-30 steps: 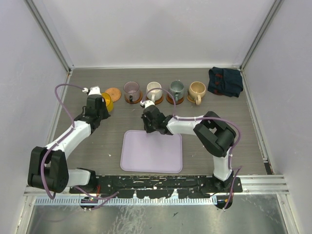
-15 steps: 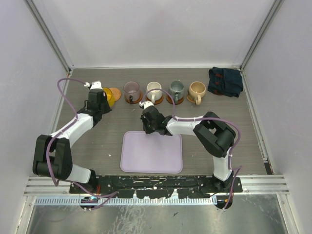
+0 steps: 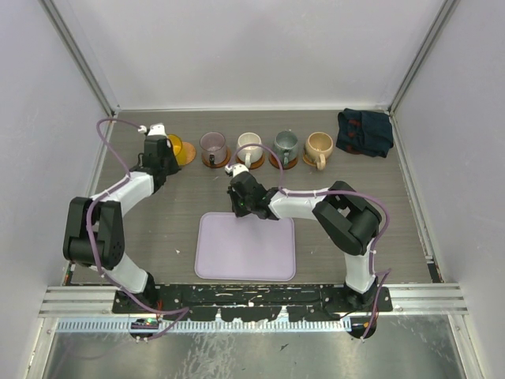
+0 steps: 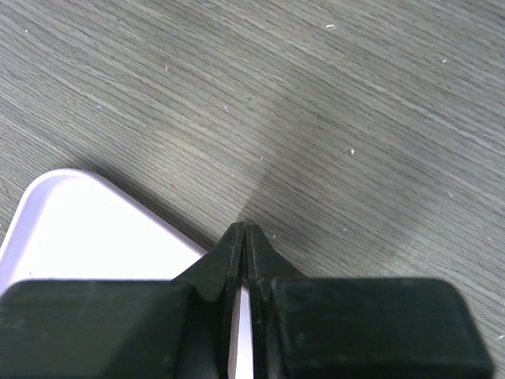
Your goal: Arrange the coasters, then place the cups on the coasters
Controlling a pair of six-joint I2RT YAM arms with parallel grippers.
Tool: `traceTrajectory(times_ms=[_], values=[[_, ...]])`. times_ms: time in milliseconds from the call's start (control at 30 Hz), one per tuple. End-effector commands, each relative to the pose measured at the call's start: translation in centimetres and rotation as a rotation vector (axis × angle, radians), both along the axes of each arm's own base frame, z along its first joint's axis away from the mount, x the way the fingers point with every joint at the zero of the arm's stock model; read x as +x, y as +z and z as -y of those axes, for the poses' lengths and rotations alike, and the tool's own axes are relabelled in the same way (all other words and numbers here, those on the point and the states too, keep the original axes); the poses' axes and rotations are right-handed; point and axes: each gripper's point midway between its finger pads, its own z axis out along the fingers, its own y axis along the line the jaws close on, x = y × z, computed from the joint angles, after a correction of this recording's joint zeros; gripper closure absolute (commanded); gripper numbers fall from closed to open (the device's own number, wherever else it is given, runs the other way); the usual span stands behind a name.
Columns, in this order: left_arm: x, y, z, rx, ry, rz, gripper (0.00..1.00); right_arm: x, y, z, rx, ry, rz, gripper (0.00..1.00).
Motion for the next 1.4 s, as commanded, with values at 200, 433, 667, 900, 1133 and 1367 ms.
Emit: traceTrajectory(times_ms=[200, 433, 667, 900, 1133, 1367], values=[[7.6, 5.9, 1.0, -0.031, -0.048, 0.280, 1.00, -0.3, 0.7, -0.4, 0.007, 0.012, 0.006, 0.89], [8.9, 5.2, 1.2, -0.021, -0.055, 0.270, 1.00, -0.3, 0.1, -0.3, -0.007, 0.011, 0.003, 0.89], [8.8, 5.5, 1.0, -0.014, -0.049, 0.251, 1.00, -0.2, -0.2, -0.5, -0.008, 0.012, -0.002, 0.89], [8.4, 5.8, 0.5, 0.016, -0.036, 0.209, 1.00, -0.3, -0.2, -0.4, -0.008, 0.011, -0.004, 0.89], [8.0, 5.2, 0.2, 0.041, -0.035, 0.139, 1.00, -0.3, -0.1, -0.3, -0.005, 0.009, -0.002, 0.89], [8.2, 4.6, 0.2, 0.049, -0.042, 0.121, 1.00, -0.3, -0.2, -0.3, -0.006, 0.007, -0.003, 0.89]])
